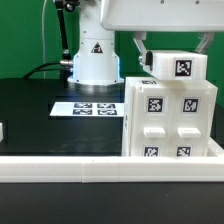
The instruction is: Assemble cabinet
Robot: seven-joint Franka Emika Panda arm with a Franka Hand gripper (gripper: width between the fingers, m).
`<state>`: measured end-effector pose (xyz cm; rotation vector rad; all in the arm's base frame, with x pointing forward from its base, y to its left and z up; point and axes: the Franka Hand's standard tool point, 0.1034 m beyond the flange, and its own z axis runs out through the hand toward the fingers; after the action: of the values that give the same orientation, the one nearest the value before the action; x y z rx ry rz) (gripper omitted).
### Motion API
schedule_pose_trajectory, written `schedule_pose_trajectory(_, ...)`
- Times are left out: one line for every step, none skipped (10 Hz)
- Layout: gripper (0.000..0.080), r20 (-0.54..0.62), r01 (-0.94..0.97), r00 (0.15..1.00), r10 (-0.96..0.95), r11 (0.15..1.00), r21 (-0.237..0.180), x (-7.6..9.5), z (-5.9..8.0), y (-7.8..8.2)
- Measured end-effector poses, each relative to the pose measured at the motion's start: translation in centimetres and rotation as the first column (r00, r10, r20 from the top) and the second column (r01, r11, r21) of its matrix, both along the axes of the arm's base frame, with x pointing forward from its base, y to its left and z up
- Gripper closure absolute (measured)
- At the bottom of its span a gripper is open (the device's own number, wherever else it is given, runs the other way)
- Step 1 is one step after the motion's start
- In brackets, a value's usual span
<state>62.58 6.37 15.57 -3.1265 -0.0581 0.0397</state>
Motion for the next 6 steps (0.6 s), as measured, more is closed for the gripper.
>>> schedule_pose_trajectory(0.0239,0.030,-0.006,1.000,0.006,1.000,0.001,0.22,0.07,0.02)
schedule_pose_trajectory(0.0239,0.029,-0.005,1.000,0.005,1.000,0.001,0.23,0.09,0.02)
schedule_pose_trajectory(0.0239,0.029,-0.005,1.000,0.005,1.000,0.001,0.23,0.08,0.02)
schedule_pose_trajectory(0.0239,0.029,-0.005,1.000,0.005,1.000,0.001,0.24,0.09,0.01)
schedule_pose_trajectory(0.0239,0.029,-0.005,1.000,0.005,1.000,0.001,0.24,0.08,0.02)
schedule_pose_trajectory(0.0239,0.029,-0.005,1.000,0.005,1.000,0.001,0.24,0.08,0.02)
